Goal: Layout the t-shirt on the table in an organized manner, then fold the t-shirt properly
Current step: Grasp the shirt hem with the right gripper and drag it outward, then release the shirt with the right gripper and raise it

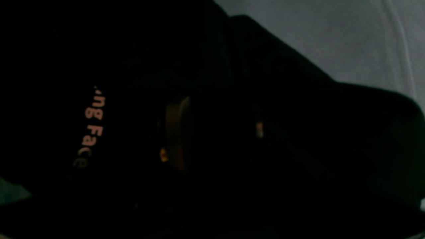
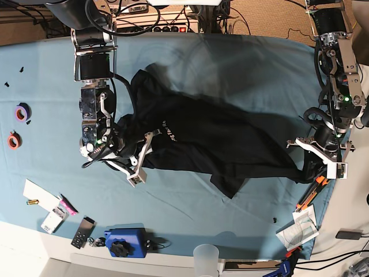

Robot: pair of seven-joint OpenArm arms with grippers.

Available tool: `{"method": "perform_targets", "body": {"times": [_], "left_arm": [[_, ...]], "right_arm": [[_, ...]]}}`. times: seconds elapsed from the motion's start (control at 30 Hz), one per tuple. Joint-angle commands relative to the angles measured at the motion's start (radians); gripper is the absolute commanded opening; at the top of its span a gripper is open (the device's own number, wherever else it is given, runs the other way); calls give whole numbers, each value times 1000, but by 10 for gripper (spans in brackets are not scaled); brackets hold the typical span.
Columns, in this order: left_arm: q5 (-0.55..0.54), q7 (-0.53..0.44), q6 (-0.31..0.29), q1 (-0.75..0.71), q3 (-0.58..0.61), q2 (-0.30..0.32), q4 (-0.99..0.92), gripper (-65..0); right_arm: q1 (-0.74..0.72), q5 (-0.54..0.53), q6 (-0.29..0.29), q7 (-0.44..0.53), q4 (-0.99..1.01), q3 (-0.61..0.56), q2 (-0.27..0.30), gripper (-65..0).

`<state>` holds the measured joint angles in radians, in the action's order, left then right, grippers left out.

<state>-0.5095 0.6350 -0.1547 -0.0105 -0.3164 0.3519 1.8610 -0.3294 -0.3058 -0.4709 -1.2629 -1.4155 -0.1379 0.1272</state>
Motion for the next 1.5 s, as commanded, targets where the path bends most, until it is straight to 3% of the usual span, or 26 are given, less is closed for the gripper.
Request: {"method": "perform_targets", "body": {"times": [0.0,0.1,0.13,0.3,0.6,0.87,1.0,1.13,1.2,1.3,1.47], "left_arm": [[-8,-29,-3,16,-6,14,17,-650],[-8,-29,-3,16,-6,13,17,-650],[-8,-29,-3,16,-6,14,17,-650],[-8,-29,-3,16,-6,13,17,-650],[-8,-29,-3,16,-6,13,17,-650],[-8,-30,-3,16,-6,14,17,-650],[-8,-42,-4,25,-6,17,17,-650],[-9,-38,-7,54,-6,34,17,-650],[-16,-15,-37,60,-6,40,17,-650],[-92,64,-80,57,-7,42,18,-650],[-179,228,-83,42,-7,42,19,-650]], "right_arm": [[-15,1,12,-11,-11,0,3,-431],[-32,9,35,25,-11,2,3,-632],[-41,16,35,41,-11,2,3,-650],[-138,18,34,120,-13,2,2,-650],[-423,47,34,172,-17,9,2,-650],[-602,71,36,193,-16,170,3,-650],[-591,27,35,152,-16,267,3,-650],[-565,-63,31,3,-16,338,4,-650],[-534,-122,3,-48,-16,368,9,-650],[-462,-235,-31,-101,-17,393,31,-650],[-311,-371,-69,-133,-32,394,71,-650]]}}
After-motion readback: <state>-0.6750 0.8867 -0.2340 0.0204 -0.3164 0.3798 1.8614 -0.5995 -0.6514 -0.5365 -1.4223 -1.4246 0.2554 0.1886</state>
